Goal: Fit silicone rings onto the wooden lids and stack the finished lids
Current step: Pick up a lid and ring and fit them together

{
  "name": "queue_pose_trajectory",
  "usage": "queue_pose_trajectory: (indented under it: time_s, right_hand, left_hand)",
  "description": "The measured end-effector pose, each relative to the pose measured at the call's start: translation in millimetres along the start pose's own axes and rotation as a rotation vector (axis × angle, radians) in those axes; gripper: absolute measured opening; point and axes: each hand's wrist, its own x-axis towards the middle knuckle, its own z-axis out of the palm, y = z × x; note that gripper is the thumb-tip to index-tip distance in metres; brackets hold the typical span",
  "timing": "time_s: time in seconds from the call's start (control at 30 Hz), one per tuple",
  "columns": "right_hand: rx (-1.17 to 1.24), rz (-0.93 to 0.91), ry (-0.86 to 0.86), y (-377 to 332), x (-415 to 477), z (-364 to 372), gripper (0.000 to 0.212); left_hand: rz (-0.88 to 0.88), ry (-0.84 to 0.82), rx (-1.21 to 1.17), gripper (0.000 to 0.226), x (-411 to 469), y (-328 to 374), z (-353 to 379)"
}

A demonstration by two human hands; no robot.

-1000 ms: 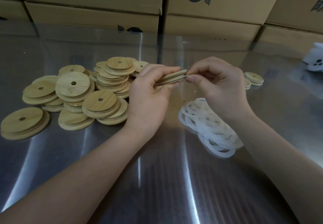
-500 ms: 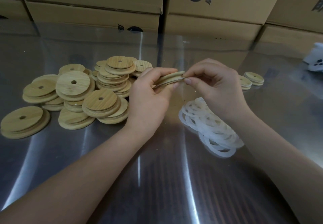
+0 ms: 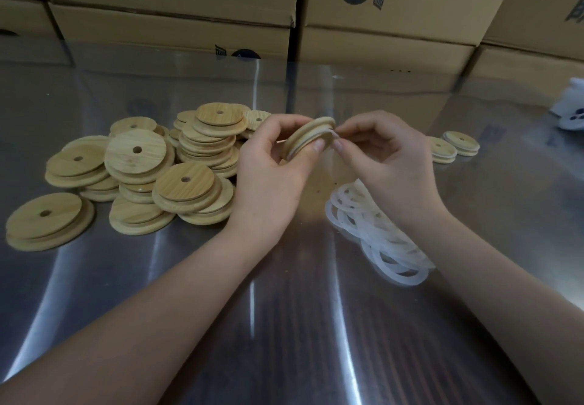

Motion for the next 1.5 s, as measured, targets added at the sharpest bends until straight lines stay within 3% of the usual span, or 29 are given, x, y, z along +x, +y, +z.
queue_pose_trajectory:
  time_s: [0.23, 0.47, 0.8, 1.5]
  right_hand:
    - [-0.094, -0.157, 0.016, 2.2, 0.4, -0.4, 0.005]
    - [-0.195, -0.279, 0.013, -0.2, 0.4, -0.8, 0.003]
    - [-0.125, -0.119, -0.018, 1.4, 2.1, -2.0, 0.003]
    - [-0.16, -0.113, -0.081, -0.3, 2.8, -5.1, 0.007]
  left_hand:
    - [0.059, 0.0, 0.18, 0.032, 0.4, 0.6, -0.3]
    - [0.176, 0.071, 0.331, 0.023, -0.8, 2.2, -1.3]
    - [0.194, 0.061, 0.368, 0.028, 4.3, -2.0, -3.6]
    - [0.109, 0.011, 0.295, 0.024, 2.0, -4.3, -1.4]
